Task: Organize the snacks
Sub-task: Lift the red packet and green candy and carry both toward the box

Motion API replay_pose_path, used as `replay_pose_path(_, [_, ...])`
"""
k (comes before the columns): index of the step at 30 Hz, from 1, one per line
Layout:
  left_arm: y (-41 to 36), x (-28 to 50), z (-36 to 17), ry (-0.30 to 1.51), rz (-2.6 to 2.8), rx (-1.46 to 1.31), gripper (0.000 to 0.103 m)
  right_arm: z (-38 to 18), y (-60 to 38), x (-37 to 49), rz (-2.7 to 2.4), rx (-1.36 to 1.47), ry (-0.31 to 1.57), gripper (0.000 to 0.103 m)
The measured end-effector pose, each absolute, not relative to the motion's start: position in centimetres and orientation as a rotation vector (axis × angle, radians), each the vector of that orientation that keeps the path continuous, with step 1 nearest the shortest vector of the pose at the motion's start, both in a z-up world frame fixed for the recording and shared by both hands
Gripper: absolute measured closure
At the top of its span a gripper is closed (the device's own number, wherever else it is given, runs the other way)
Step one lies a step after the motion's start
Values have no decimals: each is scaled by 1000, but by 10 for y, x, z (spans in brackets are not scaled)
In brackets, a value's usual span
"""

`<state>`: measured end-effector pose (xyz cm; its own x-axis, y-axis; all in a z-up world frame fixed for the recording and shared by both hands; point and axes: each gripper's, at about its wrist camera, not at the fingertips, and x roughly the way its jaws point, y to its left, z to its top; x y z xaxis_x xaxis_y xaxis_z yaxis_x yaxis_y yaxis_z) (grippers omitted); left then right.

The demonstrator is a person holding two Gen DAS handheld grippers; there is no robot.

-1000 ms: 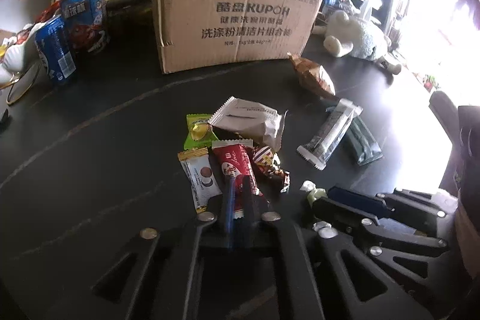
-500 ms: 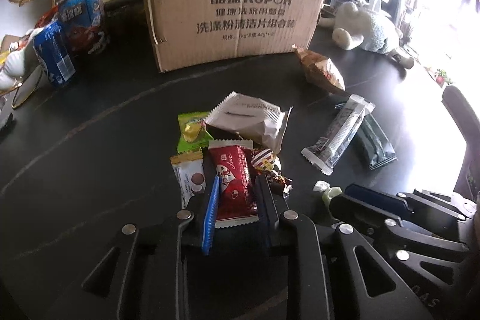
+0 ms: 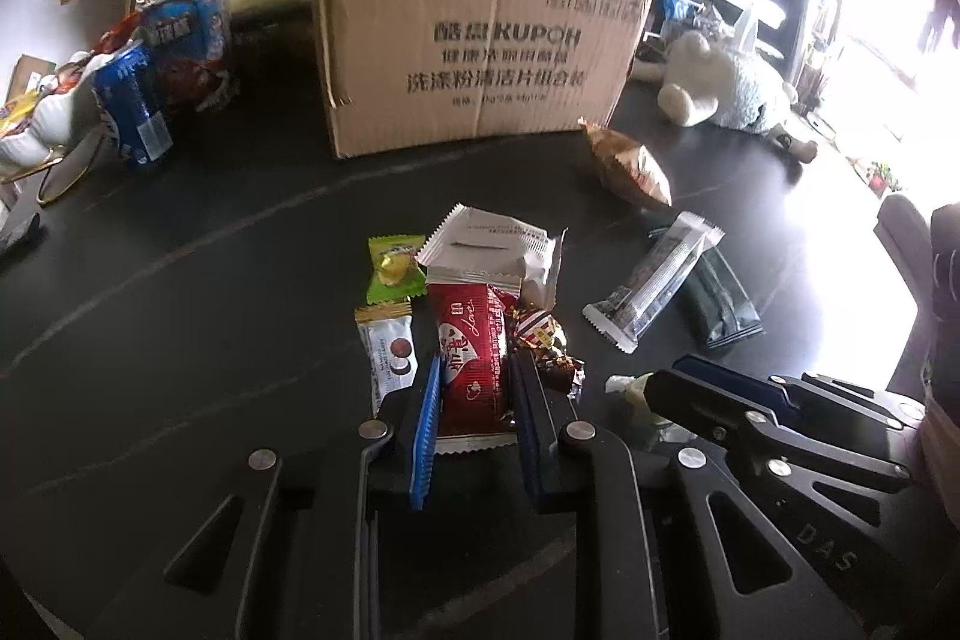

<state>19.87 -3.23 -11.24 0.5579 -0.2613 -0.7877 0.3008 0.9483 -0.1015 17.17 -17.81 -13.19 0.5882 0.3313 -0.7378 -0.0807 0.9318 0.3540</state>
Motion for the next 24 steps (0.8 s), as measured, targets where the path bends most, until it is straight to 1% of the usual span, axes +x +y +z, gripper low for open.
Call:
replay_pose_path(4, [-31, 194, -109, 914, -330, 45, 80, -131, -176, 170, 250, 288, 915, 87])
replay_pose_path(5, [-30, 193, -110, 918, -337, 40, 80, -132, -176, 169, 250, 287, 916, 95])
replay_pose_path(6, [-30, 192, -110, 920, -338, 38, 80, -133, -175, 169, 255, 285, 925, 97])
replay_pose_path(13, [-29, 182, -113, 922, -355, 27, 80, -143, -176, 165, 252, 284, 964, 96])
replay_pose_path(15, [-29, 178, -112, 913, -356, 33, 80, -143, -176, 163, 250, 282, 965, 84])
replay_pose_path(16, [-29, 175, -111, 906, -356, 37, 80, -141, -176, 162, 244, 281, 957, 69])
replay_pose_path(17, [-28, 174, -111, 901, -358, 40, 80, -140, -176, 159, 240, 278, 946, 64])
replay_pose_path(24, [-16, 172, -114, 904, -348, 20, 80, -145, -156, 163, 233, 192, 960, 64])
